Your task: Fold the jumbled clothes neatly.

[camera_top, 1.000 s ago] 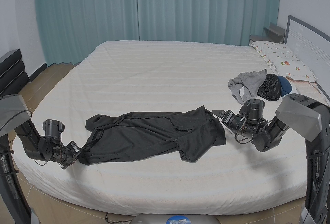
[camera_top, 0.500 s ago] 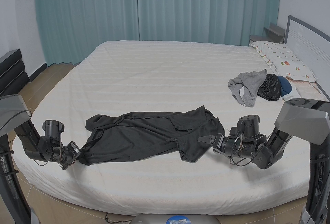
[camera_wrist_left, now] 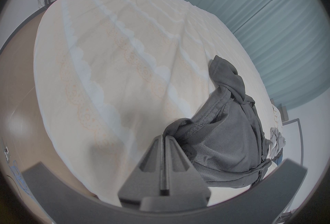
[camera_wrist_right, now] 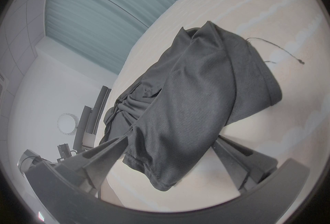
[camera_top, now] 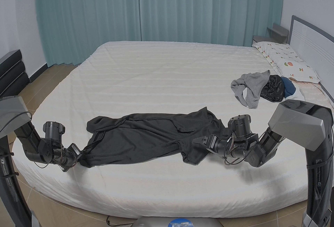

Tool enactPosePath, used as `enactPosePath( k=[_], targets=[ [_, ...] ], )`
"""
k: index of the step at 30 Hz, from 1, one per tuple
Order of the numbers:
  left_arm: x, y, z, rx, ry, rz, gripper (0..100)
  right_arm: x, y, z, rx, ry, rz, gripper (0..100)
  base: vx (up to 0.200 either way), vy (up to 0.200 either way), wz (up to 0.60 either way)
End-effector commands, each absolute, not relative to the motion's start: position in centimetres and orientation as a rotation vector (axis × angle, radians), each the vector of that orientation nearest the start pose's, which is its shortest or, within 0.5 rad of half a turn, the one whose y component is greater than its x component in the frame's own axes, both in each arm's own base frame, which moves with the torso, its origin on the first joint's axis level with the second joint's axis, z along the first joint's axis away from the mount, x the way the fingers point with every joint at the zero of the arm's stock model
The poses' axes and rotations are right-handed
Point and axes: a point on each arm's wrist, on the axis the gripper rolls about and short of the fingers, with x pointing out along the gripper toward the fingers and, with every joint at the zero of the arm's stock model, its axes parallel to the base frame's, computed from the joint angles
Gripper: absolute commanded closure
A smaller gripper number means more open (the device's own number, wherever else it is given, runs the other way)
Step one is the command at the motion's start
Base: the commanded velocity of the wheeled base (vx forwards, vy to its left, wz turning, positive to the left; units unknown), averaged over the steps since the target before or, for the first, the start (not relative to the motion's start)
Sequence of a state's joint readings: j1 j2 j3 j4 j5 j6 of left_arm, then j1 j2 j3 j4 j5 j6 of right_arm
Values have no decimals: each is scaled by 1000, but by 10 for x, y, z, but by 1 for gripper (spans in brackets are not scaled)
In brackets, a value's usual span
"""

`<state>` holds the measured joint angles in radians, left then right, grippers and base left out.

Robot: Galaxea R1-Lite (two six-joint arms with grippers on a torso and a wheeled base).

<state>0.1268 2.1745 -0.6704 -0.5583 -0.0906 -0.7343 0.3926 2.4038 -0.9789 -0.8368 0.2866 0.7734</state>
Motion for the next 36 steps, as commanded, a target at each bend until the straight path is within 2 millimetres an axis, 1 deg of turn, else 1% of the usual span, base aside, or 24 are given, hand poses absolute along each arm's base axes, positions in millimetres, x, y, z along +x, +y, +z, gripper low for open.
enactPosePath(
  k=[1, 5, 8, 13, 14, 15, 16, 17, 18, 19, 20, 23, 26, 28, 29, 30, 31, 32, 36],
  targets=[
    [315, 38, -6, -781, 890, 380, 100, 373, 167, -18, 676, 827, 396, 100, 0, 0, 0],
    [315, 38, -5, -781, 889, 380, 100, 369, 162, -19, 660, 833, 344, 100, 0, 0, 0],
    [315, 38, -5, -782, 888, 378, 100, 364, 155, -14, 658, 833, 321, 100, 0, 0, 0],
    [312, 39, -4, -795, 897, 369, 100, 339, 135, 3, 654, 849, 302, 100, 0, 0, 0],
    [311, 39, -4, -794, 898, 371, 100, 338, 134, 4, 654, 847, 301, 100, 0, 0, 0],
    [306, 38, 0, -792, 894, 368, 100, 331, 128, 7, 649, 856, 295, 100, 0, 0, 0],
    [301, 37, 9, -791, 873, 357, 100, 323, 122, 10, 644, 861, 289, 100, 0, 0, 0],
    [300, 37, 13, -791, 863, 353, 100, 321, 120, 11, 642, 863, 285, 100, 0, 0, 0],
    [295, 37, 23, -792, 840, 343, 100, 311, 111, 14, 632, 870, 271, 100, 0, 0, 0],
    [294, 36, 23, -792, 840, 343, 100, 310, 110, 15, 633, 869, 270, 100, 0, 0, 0],
    [289, 35, 27, -781, 835, 337, 100, 302, 100, 21, 633, 864, 255, 100, 0, 0, 0],
    [285, 32, 28, -769, 839, 335, 100, 279, 90, 29, 627, 884, 260, 100, 0, 0, 0],
    [282, 31, 36, -763, 823, 329, 100, 252, 83, 34, 592, 908, 271, 100, 0, 0, 0],
    [282, 31, 36, -763, 823, 329, 100, 252, 83, 34, 592, 908, 271, 100, 0, 0, 0],
    [276, 30, 41, -745, 816, 317, 100, 234, 79, 37, 571, 922, 276, 100, 0, 0, 0],
    [270, 29, 41, -707, 828, 303, 100, 225, 76, 38, 558, 929, 276, 100, 0, 0, 0],
    [268, 29, 41, -700, 832, 301, 100, 223, 75, 39, 557, 931, 277, 100, 0, 0, 0],
    [264, 28, 40, -659, 845, 294, 100, 215, 73, 37, 545, 951, 273, 100, 0, 0, 0],
    [260, 29, 36, -617, 879, 312, 100, 193, 72, 25, 487, 1033, 283, 100, 0, 0, 0]
  ],
)
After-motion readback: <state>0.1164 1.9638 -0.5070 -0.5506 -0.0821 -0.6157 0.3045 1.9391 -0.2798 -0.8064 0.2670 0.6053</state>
